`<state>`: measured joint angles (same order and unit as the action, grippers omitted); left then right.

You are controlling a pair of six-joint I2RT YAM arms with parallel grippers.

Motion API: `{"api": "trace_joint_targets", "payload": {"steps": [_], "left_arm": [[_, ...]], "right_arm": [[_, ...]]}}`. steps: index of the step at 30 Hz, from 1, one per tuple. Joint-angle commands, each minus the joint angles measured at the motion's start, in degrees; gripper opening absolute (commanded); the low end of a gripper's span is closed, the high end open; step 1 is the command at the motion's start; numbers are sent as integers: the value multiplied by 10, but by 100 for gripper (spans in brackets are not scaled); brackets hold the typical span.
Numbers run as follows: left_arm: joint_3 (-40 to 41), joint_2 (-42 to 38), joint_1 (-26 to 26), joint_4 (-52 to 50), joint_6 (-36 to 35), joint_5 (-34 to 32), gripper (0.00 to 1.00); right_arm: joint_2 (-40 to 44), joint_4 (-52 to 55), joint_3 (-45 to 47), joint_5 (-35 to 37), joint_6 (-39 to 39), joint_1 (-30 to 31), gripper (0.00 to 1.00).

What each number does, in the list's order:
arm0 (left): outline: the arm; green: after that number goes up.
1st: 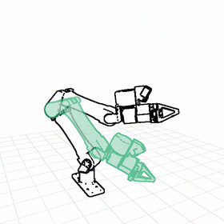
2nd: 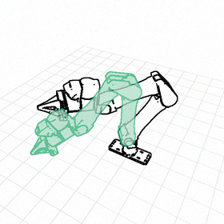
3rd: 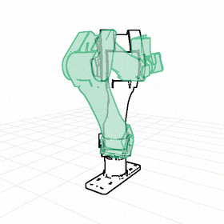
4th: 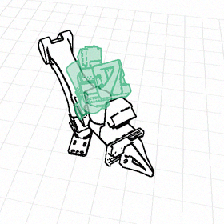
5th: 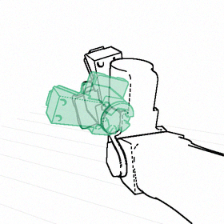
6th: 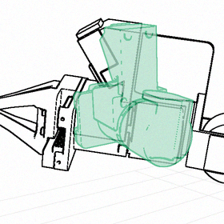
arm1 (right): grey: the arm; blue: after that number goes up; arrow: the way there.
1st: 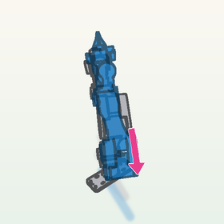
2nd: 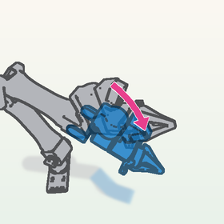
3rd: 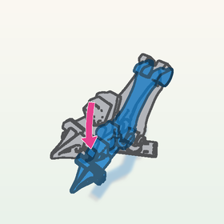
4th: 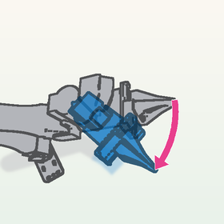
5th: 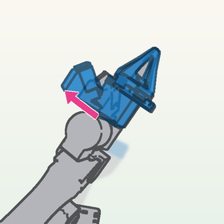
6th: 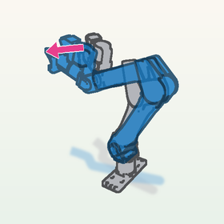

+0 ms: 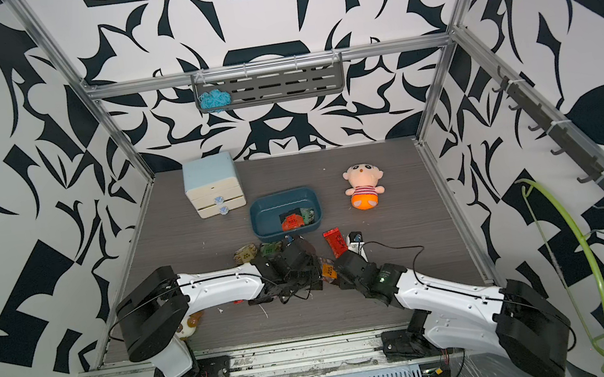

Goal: Put the tea bags into the storage box
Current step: Pick up the tea bag from the center of the board.

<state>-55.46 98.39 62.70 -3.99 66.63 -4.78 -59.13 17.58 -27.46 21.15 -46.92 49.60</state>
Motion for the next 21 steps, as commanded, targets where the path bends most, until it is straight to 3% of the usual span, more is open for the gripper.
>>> {"api": "trace_joint_targets", "payload": {"steps": [1,7,10,13,21], "left_arm": [[1,-30,2,-55,-19,-25,0],[-30,-84,2,-173,-51,-103,0],[-48,-109,2,-229,-64,-163,0],[-54,-134,1,-234,-82,-216,0],[-149,-120,-42,-254,-146,-301,0]], "right_arm": [[8,32,-43,58,68,-11,41],[15,-27,-29,66,129,-57,41],[55,-57,4,35,151,-57,39],[112,-119,70,6,156,-57,39],[220,-95,103,42,154,-57,40]]}}
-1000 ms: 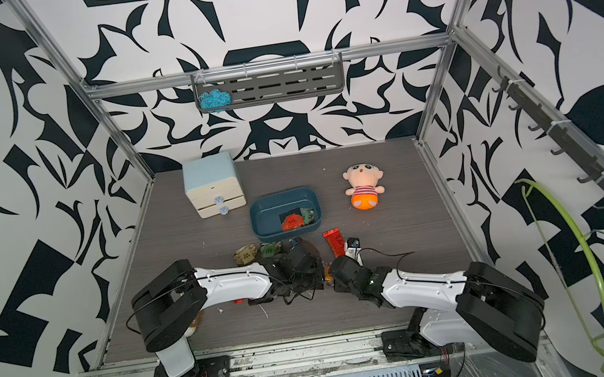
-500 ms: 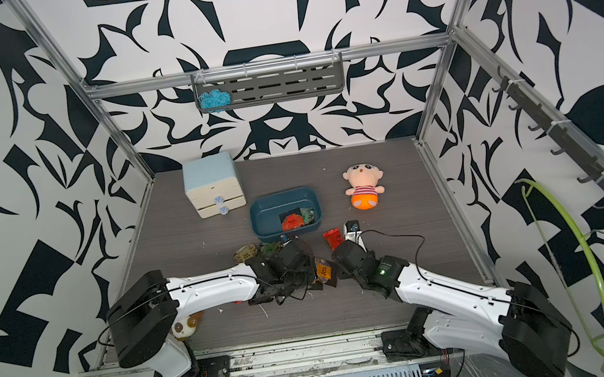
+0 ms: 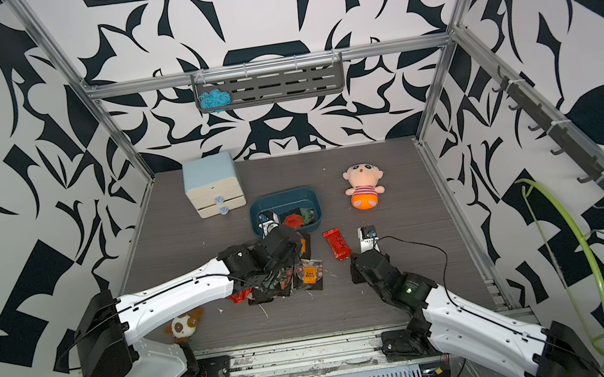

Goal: Put the tea bags into the storage box
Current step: Pick up the tea bag from the center of the board, then place the tea bag in the storage box.

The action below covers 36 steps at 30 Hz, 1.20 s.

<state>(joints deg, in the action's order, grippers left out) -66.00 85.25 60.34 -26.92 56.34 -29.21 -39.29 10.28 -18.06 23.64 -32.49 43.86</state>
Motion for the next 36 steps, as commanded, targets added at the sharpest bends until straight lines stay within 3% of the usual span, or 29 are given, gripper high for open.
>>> {"api": "trace_joint_targets", "payload": {"steps": [1,9,18,33,36], "left_arm": [[-58,18,-27,-27,-49,-57,0],[-174,121,-94,-12,-86,-23,0],[-277,247,-124,-41,-94,1,0],[-277,306,-169,-56,-79,20,0],[-272,300,-176,-63,-81,10,13]], "right_arm": [[27,-24,12,19,10,0,40],[11,-14,3,21,6,0,40],[-41,-14,-14,11,3,0,40],[-78,-19,-25,-4,6,0,40],[-80,-23,-23,-4,6,0,40]]}}
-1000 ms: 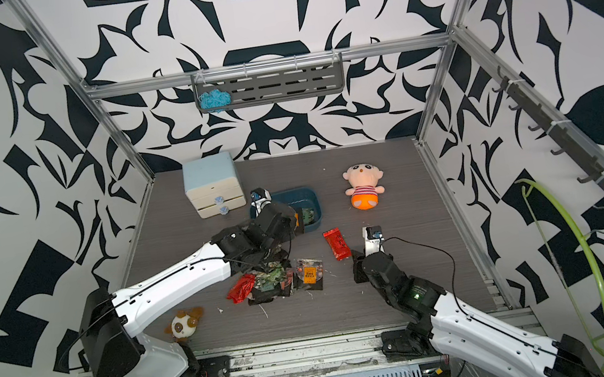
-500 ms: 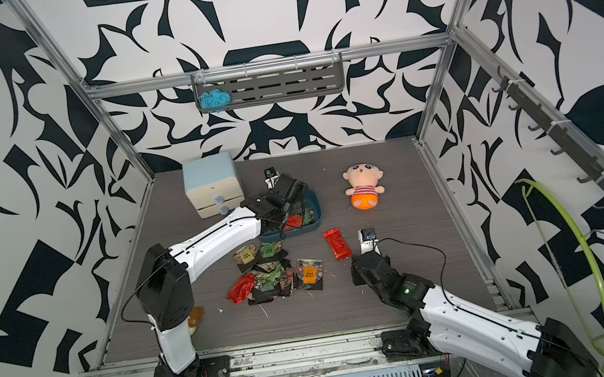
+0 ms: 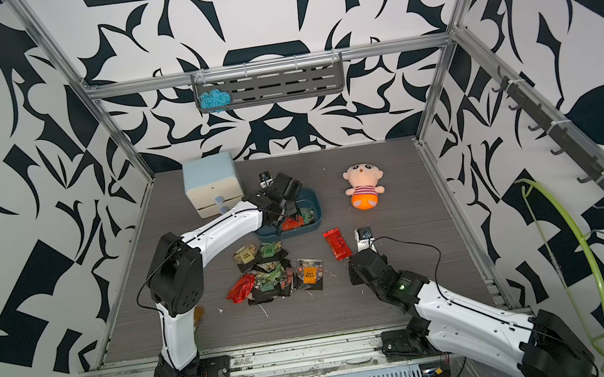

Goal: Put the tea bags into the storage box
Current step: Place the tea bag in the storage box.

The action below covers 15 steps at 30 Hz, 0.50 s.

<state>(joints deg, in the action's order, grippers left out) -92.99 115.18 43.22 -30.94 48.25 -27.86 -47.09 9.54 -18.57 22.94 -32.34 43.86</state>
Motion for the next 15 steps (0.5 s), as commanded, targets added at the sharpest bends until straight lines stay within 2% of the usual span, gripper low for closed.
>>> {"api": "trace_joint_targets", "payload": {"steps": [1,4,7,12,15], "left_arm": [[0,-3,-8,-25,-1,-4,14],[18,-25,-15,-26,0,-7,24],[49,-56,-20,-20,0,-14,25],[107,-124,-22,-15,6,-26,33],[139,-166,-22,-18,9,3,36]], "right_arm": [[-3,-16,-18,3,4,0,40],[-8,-17,-20,3,5,0,40],[-13,-20,-20,2,6,0,40],[-19,-21,-23,0,8,0,40],[-18,-21,-23,-2,10,0,40]]}}
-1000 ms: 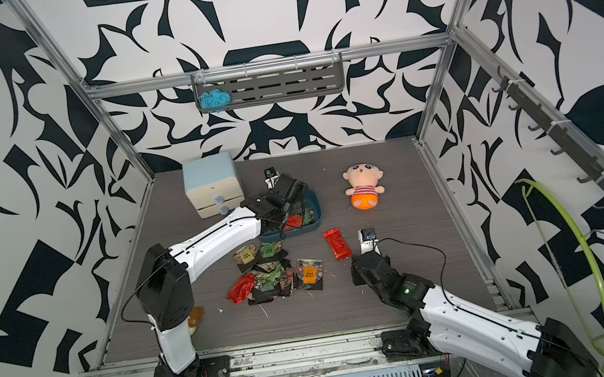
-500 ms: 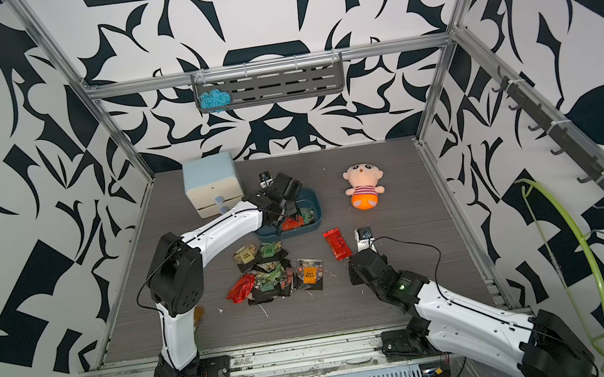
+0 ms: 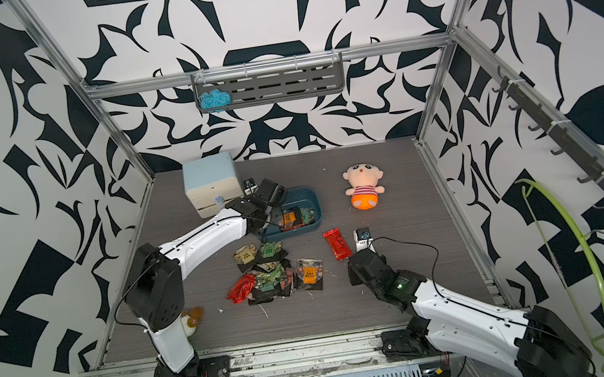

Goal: Put the tea bags into the storage box
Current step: Place the tea bag in the storage box.

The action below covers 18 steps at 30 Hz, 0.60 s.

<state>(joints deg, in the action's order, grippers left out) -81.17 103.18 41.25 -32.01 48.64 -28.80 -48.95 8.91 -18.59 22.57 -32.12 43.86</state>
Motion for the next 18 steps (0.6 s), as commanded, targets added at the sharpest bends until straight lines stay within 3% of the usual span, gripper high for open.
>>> {"api": "trace_joint_targets", "payload": {"steps": [1,9,18], "left_arm": [[29,-58,-2,-10,9,23,36],[142,-166,2,44,39,203,38],[253,-272,83,66,114,170,44]], "right_arm": [[2,-16,-22,0,8,0,40],[9,-18,-19,-6,17,0,40],[18,-63,-3,-76,34,0,41]]}}
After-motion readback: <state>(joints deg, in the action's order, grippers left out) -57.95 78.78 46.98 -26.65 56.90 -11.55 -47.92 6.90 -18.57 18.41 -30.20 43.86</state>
